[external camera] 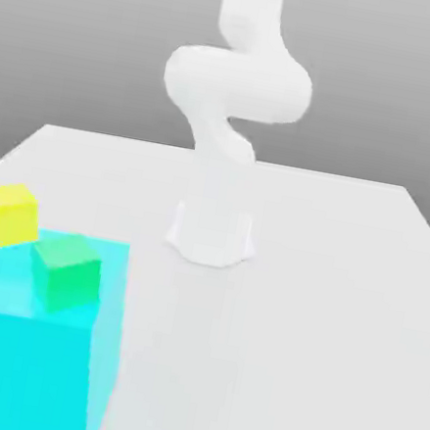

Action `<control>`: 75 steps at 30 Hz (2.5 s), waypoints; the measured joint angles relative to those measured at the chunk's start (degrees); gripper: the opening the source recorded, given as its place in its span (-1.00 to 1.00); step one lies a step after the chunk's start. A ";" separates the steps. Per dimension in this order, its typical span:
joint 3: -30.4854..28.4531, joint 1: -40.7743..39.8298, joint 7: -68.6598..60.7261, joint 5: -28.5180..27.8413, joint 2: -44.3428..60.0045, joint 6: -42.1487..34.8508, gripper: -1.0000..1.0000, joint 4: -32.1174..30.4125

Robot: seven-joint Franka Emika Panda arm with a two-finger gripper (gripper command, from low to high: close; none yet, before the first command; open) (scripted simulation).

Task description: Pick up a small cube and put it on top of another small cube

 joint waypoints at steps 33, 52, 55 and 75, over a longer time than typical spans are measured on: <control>-59.01 25.18 -87.89 -9.51 22.02 9.75 0.00 -3.41; -124.49 78.13 -109.58 -46.72 13.60 14.61 0.00 -2.50; -131.21 83.40 -105.53 -53.42 8.74 16.98 -1.00 -0.55; -97.41 55.53 -111.87 -27.54 26.08 7.44 -1.00 -3.50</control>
